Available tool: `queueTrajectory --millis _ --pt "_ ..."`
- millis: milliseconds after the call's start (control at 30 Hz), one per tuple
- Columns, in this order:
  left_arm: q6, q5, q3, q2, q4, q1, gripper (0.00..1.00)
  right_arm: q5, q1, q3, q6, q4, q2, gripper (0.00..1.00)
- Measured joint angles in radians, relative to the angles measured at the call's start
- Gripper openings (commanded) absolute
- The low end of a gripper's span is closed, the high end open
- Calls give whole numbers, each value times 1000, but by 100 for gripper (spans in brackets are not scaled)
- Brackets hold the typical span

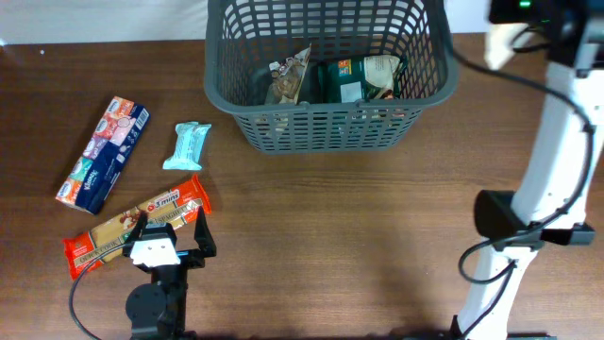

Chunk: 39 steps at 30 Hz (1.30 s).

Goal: Pack container
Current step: 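Lift the beige pouch and carry it over the basket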

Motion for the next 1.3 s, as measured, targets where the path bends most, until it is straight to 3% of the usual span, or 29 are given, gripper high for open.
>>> queueTrajectory --millis 567,1300 --pt "0 0 0 0 0 0 99 -80 256 -42 -2 35 1 4" --pt "0 0 0 0 0 0 99 -100 327 -623 -14 303 18 4"
